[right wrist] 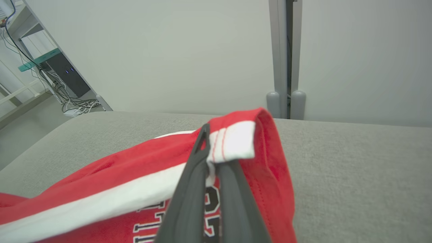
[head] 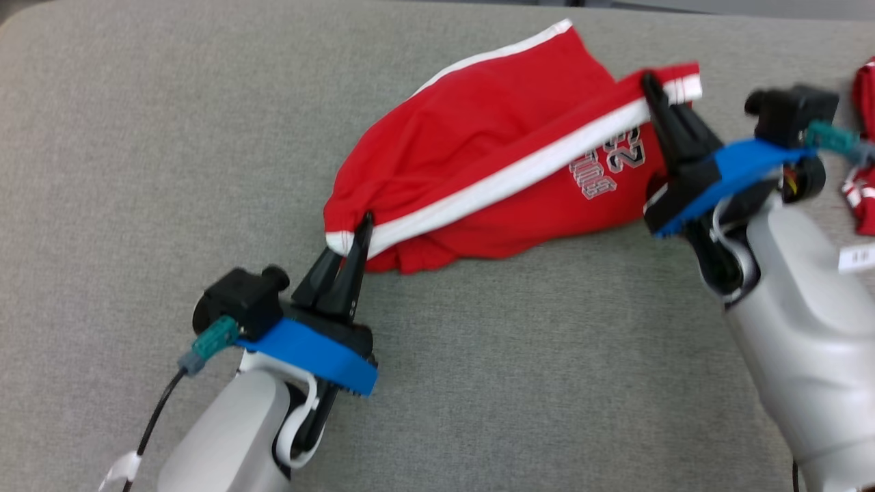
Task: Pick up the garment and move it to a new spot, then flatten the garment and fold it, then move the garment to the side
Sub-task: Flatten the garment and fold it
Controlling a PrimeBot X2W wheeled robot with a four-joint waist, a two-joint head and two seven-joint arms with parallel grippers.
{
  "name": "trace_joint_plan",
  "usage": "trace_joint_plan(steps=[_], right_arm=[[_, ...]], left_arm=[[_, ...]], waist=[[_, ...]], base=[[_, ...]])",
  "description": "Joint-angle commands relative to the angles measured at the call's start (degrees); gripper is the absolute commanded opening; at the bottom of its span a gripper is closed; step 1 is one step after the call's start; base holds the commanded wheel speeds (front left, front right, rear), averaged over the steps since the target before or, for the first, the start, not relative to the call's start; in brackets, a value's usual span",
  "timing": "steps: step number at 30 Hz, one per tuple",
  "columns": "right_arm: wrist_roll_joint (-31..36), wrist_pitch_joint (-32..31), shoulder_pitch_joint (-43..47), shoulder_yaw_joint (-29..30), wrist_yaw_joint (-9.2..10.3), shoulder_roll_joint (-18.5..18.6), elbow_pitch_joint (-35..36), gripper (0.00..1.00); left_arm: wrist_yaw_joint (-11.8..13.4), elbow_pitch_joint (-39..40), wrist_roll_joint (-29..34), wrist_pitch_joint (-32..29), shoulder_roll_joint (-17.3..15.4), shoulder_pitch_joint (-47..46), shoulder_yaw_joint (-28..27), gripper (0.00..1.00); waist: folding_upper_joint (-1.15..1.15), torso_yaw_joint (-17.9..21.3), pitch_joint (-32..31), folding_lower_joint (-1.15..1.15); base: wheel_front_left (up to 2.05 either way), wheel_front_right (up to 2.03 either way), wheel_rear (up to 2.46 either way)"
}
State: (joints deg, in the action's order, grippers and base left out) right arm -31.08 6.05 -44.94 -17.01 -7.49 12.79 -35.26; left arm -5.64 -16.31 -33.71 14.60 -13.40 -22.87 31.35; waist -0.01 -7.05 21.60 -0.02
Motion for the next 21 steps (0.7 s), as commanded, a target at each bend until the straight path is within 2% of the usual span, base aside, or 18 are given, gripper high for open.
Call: trace_joint_plan(steps=[1, 8, 14, 15, 16, 17, 18, 21], right_arm=[[0.05, 0.07, -4.09, -0.39, -0.01, -0.39, -2.99, 0.00], [0.25, 0.61, -16.55, -2.74, -0.01, -2.33, -14.79, 0.00], [0.58, 1.71, -23.03, -5.13, -0.01, -3.82, -23.39, 0.00], [0.65, 1.78, -23.79, -5.54, -0.01, -4.11, -24.60, 0.25], [0.65, 1.78, -23.79, -5.54, -0.01, -4.11, -24.60, 0.25], [0.56, 1.63, -24.38, -5.86, -0.01, -4.31, -25.94, 0.58], [0.32, 1.82, -24.85, -6.09, -0.01, -4.40, -26.85, 1.00], [-0.22, 3.28, -25.71, -7.09, -0.01, -4.47, -28.72, 1.00]], left_arm=[[-0.38, -0.72, -0.30, 0.19, 0.47, -2.59, -0.12, 0.00], [-1.12, -3.90, -0.89, 0.43, 1.86, -8.16, -0.47, 0.00], [-1.53, -6.58, -1.45, 0.60, 3.49, -10.85, -0.48, 0.00], [-1.54, -7.03, -1.40, 0.62, 3.72, -11.06, -0.44, 0.00], [-1.54, -7.03, -1.40, 0.62, 3.72, -11.06, -0.44, 0.00], [-1.60, -7.42, -1.27, 0.63, 3.94, -11.27, -0.42, 0.27], [-1.64, -7.67, -1.05, 0.61, 4.15, -11.58, -0.57, 1.00], [-1.74, -7.48, 0.04, 0.62, 4.82, -11.91, -1.88, 1.00]], waist=[[0.01, -1.73, 2.08, 0.02], [0.01, -3.08, 5.26, 0.02], [0.01, -4.15, 6.42, 0.02], [0.01, -4.23, 6.50, 0.02], [0.01, -4.23, 6.50, 0.02], [0.01, -4.30, 6.58, 0.02], [0.01, -4.42, 6.63, 0.02], [0.01, -4.62, 6.48, 0.02]], base=[[0.00, 0.00, 0.00], [0.00, 0.00, 0.00], [0.00, 0.00, 0.00], [0.00, 0.00, 0.00], [0.00, 0.00, 0.00], [0.00, 0.00, 0.00], [0.00, 0.00, 0.00], [0.00, 0.00, 0.00]])
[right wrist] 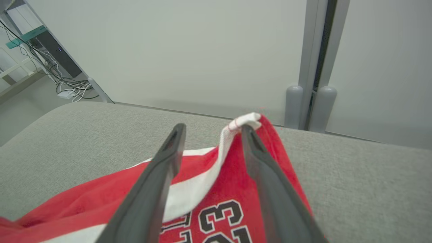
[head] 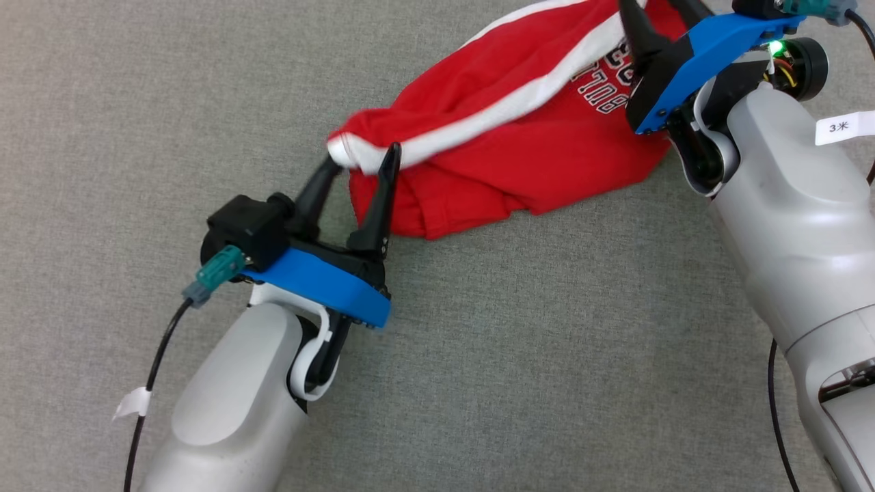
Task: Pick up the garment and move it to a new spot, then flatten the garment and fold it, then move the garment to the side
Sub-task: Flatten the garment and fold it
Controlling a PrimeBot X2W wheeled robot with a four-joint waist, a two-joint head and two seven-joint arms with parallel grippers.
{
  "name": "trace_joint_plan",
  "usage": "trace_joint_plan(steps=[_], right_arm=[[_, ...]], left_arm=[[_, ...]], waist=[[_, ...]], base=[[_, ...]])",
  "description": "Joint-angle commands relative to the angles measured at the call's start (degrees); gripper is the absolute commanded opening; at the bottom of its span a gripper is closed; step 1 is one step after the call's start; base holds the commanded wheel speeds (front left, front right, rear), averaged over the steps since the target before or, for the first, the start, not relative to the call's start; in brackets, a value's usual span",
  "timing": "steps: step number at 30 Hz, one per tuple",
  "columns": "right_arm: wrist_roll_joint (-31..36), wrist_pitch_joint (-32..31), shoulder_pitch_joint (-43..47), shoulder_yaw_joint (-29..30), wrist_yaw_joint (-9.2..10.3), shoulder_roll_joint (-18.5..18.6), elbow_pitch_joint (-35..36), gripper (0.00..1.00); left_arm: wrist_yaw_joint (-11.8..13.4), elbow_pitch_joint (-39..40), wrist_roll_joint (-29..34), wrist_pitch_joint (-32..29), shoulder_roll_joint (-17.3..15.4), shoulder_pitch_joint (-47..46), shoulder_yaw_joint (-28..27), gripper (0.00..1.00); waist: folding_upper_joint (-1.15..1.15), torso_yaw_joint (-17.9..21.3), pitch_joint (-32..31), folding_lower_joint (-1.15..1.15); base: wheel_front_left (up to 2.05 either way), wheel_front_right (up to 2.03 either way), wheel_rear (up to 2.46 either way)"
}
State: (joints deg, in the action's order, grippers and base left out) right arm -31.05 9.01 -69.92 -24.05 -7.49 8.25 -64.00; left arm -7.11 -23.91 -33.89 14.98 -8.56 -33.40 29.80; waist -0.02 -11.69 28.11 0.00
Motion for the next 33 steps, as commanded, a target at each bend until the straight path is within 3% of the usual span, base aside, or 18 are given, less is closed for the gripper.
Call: trace_joint_plan(steps=[1, 11, 20, 26, 33], right_arm=[[-0.59, 0.76, -0.68, -0.43, -0.01, 0.15, -0.37, 1.00], [-3.06, 2.93, 4.66, -7.56, -0.01, 5.66, 0.36, 1.00], [-6.03, 1.92, 7.29, -11.75, -0.01, 11.44, -0.13, 1.00], [-6.83, 0.64, 7.64, -13.36, -0.01, 12.02, -2.35, 1.00], [-7.50, -2.42, 7.62, -15.44, -0.01, 11.13, -4.48, 1.00]], left_arm=[[-0.29, 0.53, 0.74, 0.24, 0.08, -0.98, -0.99, 1.00], [0.73, 8.95, 8.11, 0.25, -0.15, 8.84, -9.52, 1.00], [3.55, 20.40, 16.23, 0.25, 2.27, 18.09, -23.53, 1.00], [3.55, 23.87, 20.09, 0.25, 4.63, 21.91, -30.08, 1.00], [3.59, 23.83, 23.49, 0.25, 5.65, 23.95, -32.50, 1.00]], waist=[[0.02, 0.03, -0.23, 0.00], [0.02, -0.70, -4.29, 0.00], [0.02, -2.06, -4.63, 0.00], [0.02, -2.63, -3.96, 0.00], [0.02, -3.10, -3.60, 0.00]], base=[[0.00, 0.00, 0.00], [0.00, 0.00, 0.00], [0.00, 0.00, 0.00], [0.00, 0.00, 0.00], [0.00, 0.00, 0.00]])
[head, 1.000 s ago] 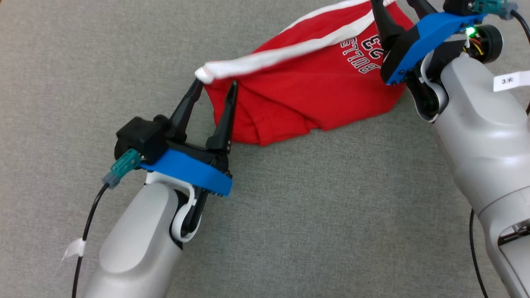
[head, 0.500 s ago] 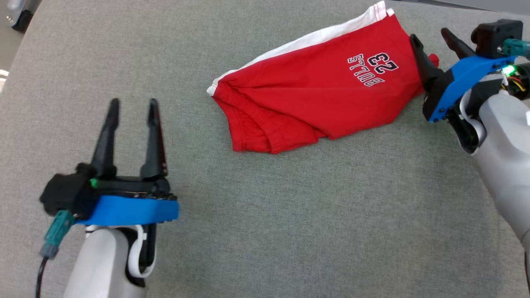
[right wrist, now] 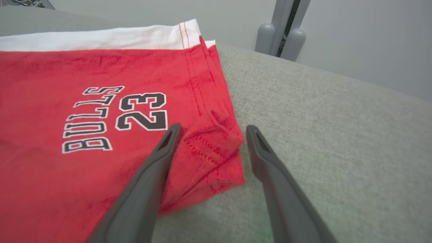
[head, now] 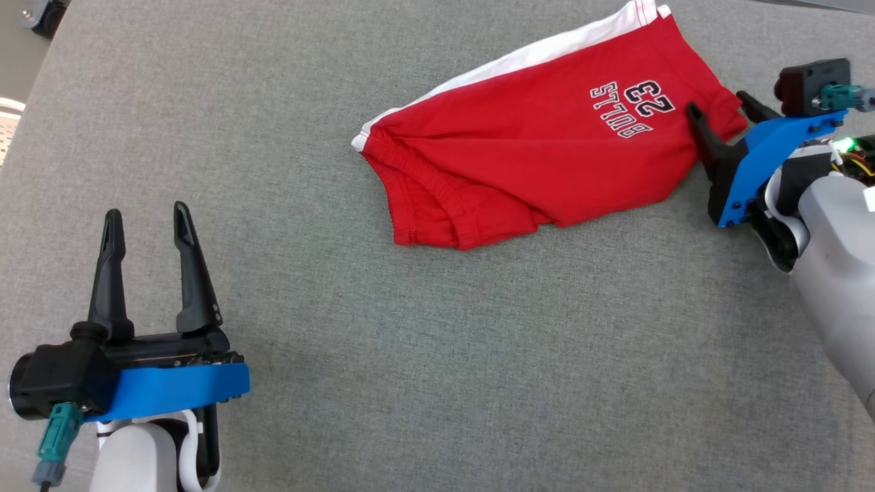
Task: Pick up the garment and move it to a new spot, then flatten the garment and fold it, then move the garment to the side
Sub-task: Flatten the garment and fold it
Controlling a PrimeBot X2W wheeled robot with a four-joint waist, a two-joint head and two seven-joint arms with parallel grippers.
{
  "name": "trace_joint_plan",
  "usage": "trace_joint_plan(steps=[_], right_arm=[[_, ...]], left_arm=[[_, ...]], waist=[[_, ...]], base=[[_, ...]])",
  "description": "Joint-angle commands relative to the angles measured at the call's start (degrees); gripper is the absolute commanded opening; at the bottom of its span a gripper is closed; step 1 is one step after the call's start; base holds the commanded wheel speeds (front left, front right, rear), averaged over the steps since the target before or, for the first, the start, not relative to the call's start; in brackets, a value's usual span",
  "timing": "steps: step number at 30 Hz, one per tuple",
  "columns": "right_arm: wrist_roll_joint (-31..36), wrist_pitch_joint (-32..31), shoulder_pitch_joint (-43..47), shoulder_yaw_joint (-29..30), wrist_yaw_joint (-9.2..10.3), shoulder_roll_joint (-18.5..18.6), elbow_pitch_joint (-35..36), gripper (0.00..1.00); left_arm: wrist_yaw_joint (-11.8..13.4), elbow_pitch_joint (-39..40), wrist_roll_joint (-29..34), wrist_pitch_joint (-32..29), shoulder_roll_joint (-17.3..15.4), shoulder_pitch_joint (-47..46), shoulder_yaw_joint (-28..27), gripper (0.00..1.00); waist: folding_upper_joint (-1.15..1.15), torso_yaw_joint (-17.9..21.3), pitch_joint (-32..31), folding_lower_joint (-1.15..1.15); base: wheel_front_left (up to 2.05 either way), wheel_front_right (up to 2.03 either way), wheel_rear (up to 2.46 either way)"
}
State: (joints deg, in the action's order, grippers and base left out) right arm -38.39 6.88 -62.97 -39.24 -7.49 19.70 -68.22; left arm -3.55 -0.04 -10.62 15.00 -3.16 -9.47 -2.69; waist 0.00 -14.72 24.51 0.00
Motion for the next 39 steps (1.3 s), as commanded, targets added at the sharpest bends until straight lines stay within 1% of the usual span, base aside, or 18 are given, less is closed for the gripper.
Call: trace_joint_plan(steps=[1, 5, 6, 7, 8, 10, 13, 15, 20, 25, 32, 35, 39], right_arm=[[-0.18, -1.12, 0.69, -0.67, -0.01, -0.42, -0.59, 1.00], [-0.85, -4.44, 0.99, -2.09, -0.02, -1.09, -1.22, 1.00], [-1.34, -5.48, 1.27, -2.37, -0.02, -1.40, -1.25, 0.45], [-1.69, -5.92, 1.51, -2.56, -0.02, -1.71, -1.03, 0.18], [-2.01, -6.25, 1.64, -2.65, -0.02, -1.90, -0.78, 0.00], [-2.71, -6.12, 1.88, -2.75, -0.02, -1.91, -0.44, 0.00], [-3.96, -3.28, 2.14, -2.19, -0.01, -1.27, 0.32, 0.00], [-4.93, -1.14, 3.15, -2.02, -0.01, -1.14, 1.10, 0.00], [-7.62, 3.37, 7.81, -2.08, -0.01, -0.51, 3.99, 0.00], [-10.99, 6.23, 13.99, -1.75, -0.01, 0.66, 7.87, 0.00], [-14.46, 8.04, 21.49, 1.18, -0.01, 3.14, 12.31, 0.00], [-14.77, 8.31, 23.29, 2.96, -0.01, 4.38, 13.23, 0.00], [-13.82, 8.33, 23.90, 4.34, -0.01, 4.45, 14.25, 0.00]], left_arm=[[0.09, -0.38, 0.62, 0.23, 0.28, 0.33, -0.01, 1.00], [0.78, -1.05, 0.51, 0.23, 0.30, 0.52, 0.68, 1.00], [1.03, -1.13, 0.38, 0.24, 0.30, 0.52, 0.80, 1.00], [1.21, -1.21, 0.28, 0.23, 0.30, 0.58, 0.85, 1.00], [1.49, -1.28, 0.29, 0.24, 0.31, 0.71, 0.89, 1.00], [1.66, -1.44, 0.56, 0.23, 0.31, 0.97, 1.00, 1.00], [1.83, -1.55, 1.08, 0.23, 0.31, 1.00, 0.79, 1.00], [1.51, -1.57, 1.52, 0.24, 0.31, 1.61, 0.65, 1.00], [0.64, -1.87, 2.87, 0.24, 0.30, 2.80, -0.12, 1.00], [0.20, -1.64, 4.44, 0.24, 0.29, 4.37, -1.40, 1.00], [-0.15, -0.81, 5.46, 0.23, 0.29, 6.59, -2.63, 1.00], [-0.38, -0.74, 5.54, 0.23, 0.30, 6.74, -2.88, 1.00], [-0.53, -0.82, 5.62, 0.23, 0.28, 5.99, -2.88, 1.00]], waist=[[0.00, -0.18, 0.00, 0.00], [0.00, -0.58, -0.05, 0.00], [0.00, -0.63, -0.11, 0.00], [0.00, -0.63, -0.22, 0.00], [0.00, -0.58, -0.37, 0.00], [0.00, -0.34, -0.81, 0.00], [0.00, 0.45, -1.94, 0.00], [0.00, 1.22, -2.83, 0.00], [0.00, 4.14, -5.37, 0.00], [0.00, 7.36, -7.82, 0.00], [0.00, 11.12, -9.72, 0.00], [0.00, 11.88, -9.73, 0.00], [0.00, 12.19, -9.27, 0.00]], base=[[0.00, 0.00, 0.00], [0.00, 0.00, 0.00], [0.00, 0.00, 0.00], [0.00, 0.00, 0.00], [0.00, 0.00, 0.00], [0.00, 0.00, 0.00], [0.00, 0.00, 0.00], [0.00, 0.00, 0.00], [0.00, 0.00, 0.00], [0.00, 0.00, 0.00], [0.00, 0.00, 0.00], [0.00, 0.00, 0.00], [0.00, 0.00, 0.00]])
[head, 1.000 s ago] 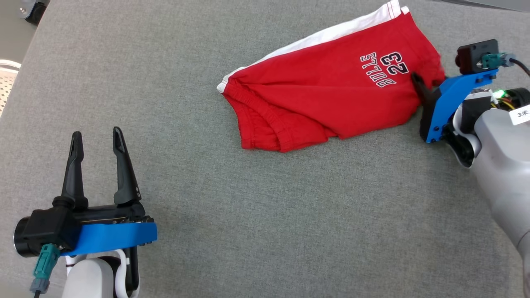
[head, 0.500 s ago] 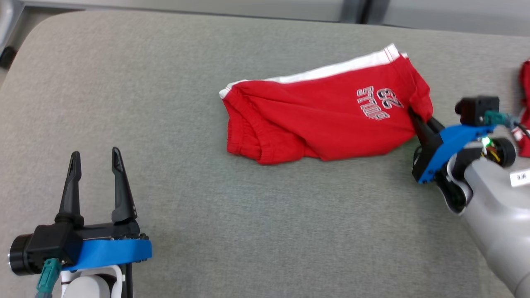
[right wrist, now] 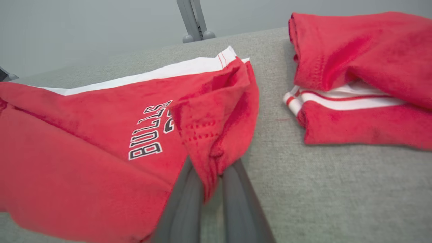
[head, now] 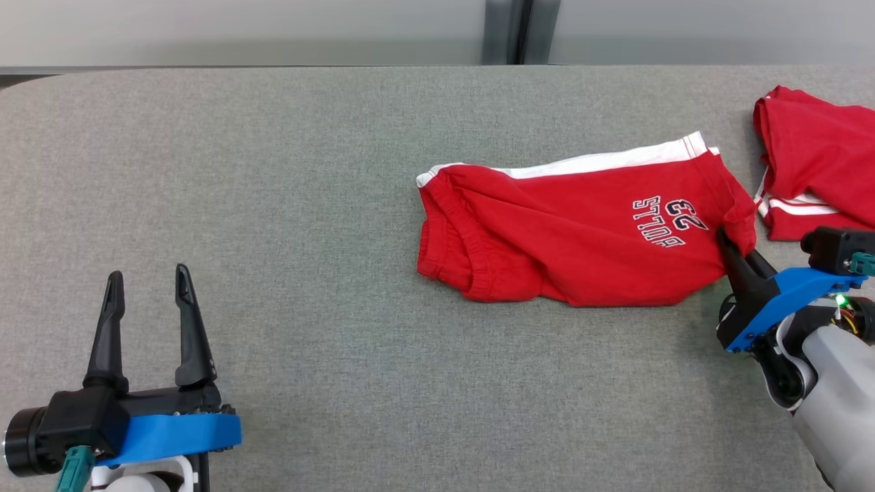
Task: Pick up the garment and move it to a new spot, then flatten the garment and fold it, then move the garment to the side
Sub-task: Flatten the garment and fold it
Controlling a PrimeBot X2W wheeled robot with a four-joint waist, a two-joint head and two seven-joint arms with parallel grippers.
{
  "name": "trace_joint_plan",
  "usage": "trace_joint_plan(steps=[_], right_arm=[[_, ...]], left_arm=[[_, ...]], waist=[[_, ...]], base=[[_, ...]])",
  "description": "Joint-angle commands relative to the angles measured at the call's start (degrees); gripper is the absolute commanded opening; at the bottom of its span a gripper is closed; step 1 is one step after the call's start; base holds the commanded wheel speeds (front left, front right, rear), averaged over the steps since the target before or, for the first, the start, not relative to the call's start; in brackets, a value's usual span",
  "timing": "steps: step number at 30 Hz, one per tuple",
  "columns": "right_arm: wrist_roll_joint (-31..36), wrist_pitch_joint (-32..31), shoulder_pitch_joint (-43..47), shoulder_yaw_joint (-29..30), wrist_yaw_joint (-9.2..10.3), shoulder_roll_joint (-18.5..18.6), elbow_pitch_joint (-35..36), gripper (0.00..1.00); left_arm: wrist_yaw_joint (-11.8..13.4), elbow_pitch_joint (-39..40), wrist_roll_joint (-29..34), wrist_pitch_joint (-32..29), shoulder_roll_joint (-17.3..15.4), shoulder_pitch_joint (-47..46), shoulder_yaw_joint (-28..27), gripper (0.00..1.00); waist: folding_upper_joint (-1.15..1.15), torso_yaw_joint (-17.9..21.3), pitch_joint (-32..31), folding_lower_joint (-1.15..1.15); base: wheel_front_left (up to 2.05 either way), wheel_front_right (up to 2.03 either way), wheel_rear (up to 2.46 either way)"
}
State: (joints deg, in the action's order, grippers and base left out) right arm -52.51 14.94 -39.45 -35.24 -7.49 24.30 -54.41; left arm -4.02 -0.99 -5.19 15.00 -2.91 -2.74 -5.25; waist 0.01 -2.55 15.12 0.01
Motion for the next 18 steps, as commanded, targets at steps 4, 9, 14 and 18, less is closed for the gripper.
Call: trace_joint_plan(steps=[4, 9, 14, 18], right_arm=[[1.58, 0.28, -0.71, 1.59, -0.01, -0.79, 1.09, 0.00], [4.43, 0.30, -2.09, 4.17, -0.01, -2.62, 4.50, 0.00], [8.20, 0.30, -2.23, 5.02, -0.01, -5.20, 10.12, 0.00], [11.08, 0.18, -2.86, 2.86, -0.02, -7.82, 12.74, 0.00]], left_arm=[[-0.13, 0.11, 0.10, 0.24, 0.04, -1.21, -0.05, 1.00], [-0.22, -0.34, -0.16, 0.24, 0.04, -0.98, 0.22, 1.00], [0.18, -0.51, -0.50, 0.23, 0.04, -0.32, 0.93, 1.00], [0.41, -0.54, -0.87, 0.23, 0.05, -0.18, 1.25, 1.00]], waist=[[-0.01, 0.03, 0.27, -0.01], [-0.01, -0.24, -0.50, -0.01], [-0.01, -0.96, -1.54, -0.01], [-0.01, -1.77, -1.79, -0.01]], base=[[0.00, 0.00, 0.00], [0.00, 0.00, 0.00], [0.00, 0.00, 0.00], [0.00, 0.00, 0.00]])
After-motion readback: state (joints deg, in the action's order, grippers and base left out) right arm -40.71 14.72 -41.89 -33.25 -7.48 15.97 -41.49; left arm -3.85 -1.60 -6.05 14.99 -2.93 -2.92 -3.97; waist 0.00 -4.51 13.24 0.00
